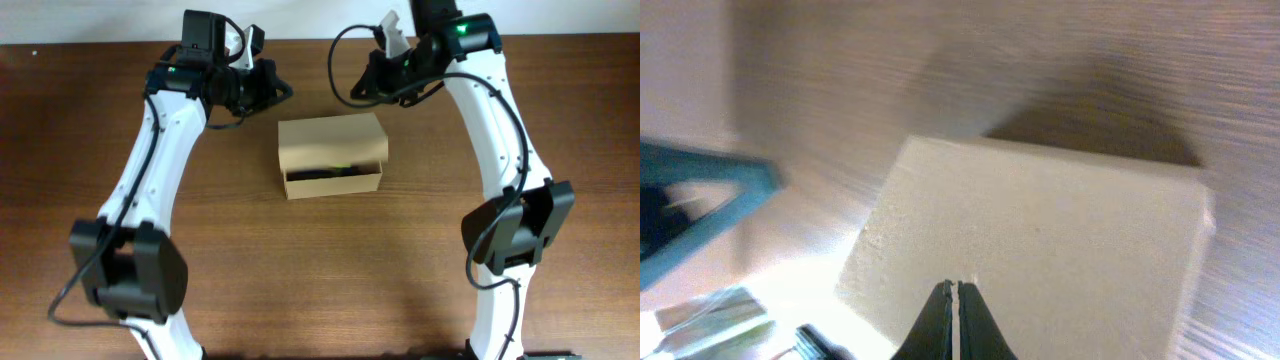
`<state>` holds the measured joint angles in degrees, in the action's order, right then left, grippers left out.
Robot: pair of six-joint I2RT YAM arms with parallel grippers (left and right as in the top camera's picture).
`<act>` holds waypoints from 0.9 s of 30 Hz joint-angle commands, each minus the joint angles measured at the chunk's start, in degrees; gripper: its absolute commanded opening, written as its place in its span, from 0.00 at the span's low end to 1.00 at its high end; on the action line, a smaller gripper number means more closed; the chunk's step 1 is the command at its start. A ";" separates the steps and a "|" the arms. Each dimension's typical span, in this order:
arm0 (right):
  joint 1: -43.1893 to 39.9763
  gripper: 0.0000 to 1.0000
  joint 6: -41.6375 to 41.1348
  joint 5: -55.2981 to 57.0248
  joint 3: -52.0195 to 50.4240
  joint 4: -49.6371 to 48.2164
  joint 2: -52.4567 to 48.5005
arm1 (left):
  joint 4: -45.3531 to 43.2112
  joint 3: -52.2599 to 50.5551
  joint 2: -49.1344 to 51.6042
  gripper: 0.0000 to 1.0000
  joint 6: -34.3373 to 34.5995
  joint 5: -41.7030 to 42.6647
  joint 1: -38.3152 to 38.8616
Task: Pack container
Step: 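Swing the lid down over the box with both grippers and release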
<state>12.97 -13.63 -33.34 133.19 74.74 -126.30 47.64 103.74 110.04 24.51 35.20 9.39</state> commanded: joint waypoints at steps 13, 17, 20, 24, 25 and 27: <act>4.98 0.04 7.28 26.77 -0.50 14.27 6.64 | 16.06 0.55 -3.28 0.02 -5.35 -24.92 12.22; 5.16 0.04 7.23 26.34 -3.96 14.23 6.62 | 16.31 0.55 -2.97 0.02 -5.31 -28.46 14.82; 5.49 0.04 7.37 26.34 -7.39 13.25 6.62 | 17.38 0.55 -2.25 0.01 -5.29 -29.09 14.88; 6.27 0.04 7.45 26.32 -12.24 10.80 6.62 | 18.16 0.17 -0.94 0.01 -5.31 -30.80 14.84; 6.45 0.04 7.45 26.32 -13.40 10.10 6.62 | 18.03 0.11 -0.61 0.02 -5.31 -31.04 14.84; 6.71 0.04 7.45 26.29 -15.39 9.01 6.62 | 17.86 0.07 0.22 0.02 -5.31 -32.11 14.84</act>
<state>18.57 -6.81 -7.92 119.77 84.38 -121.12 65.52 104.03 108.38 20.29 5.96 24.40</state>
